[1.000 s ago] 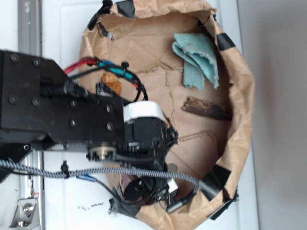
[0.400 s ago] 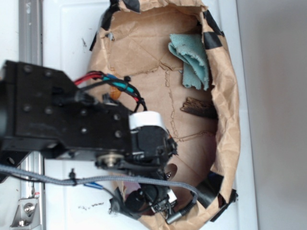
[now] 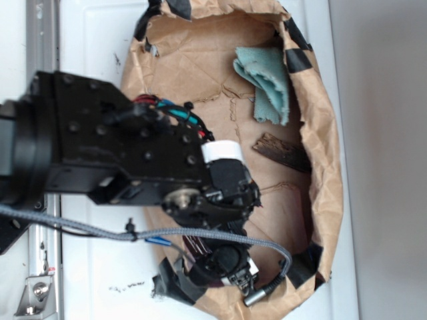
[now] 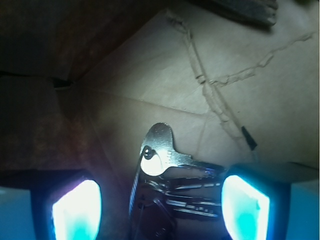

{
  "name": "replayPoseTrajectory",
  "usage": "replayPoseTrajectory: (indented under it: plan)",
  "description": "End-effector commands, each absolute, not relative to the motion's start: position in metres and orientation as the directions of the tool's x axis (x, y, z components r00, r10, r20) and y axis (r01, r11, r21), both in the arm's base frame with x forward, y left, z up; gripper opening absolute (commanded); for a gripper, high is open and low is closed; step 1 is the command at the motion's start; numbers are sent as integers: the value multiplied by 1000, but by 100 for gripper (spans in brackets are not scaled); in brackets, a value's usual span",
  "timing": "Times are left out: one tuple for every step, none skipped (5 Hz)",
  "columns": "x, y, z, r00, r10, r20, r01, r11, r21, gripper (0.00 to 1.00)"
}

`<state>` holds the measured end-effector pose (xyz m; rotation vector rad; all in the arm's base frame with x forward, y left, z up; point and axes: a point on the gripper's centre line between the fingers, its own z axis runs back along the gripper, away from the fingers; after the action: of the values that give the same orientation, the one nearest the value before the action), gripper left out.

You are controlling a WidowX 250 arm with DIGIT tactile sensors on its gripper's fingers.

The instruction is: Grab the silver keys.

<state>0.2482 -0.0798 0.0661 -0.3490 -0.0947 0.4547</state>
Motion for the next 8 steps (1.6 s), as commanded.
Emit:
replayPoseTrajectory:
  plan:
    - [253,-102,62,915,402,-20,-376,837,-398,100]
    - [247,-111,58,923,378,-68,-370,828,-421,100]
    - [248,-111,53,918,385,-93,-386,818,-427,0]
    - [249,-108,55,913,392,-113,-400,806,-436,0]
    - [250,-106,57,912,397,-102,-401,810,-427,0]
    - [254,-95,66,900,425,-93,-421,798,-431,0]
    - [265,-74,76,875,483,-34,-452,789,-416,0]
    - [277,-37,99,826,550,122,-474,796,-377,0]
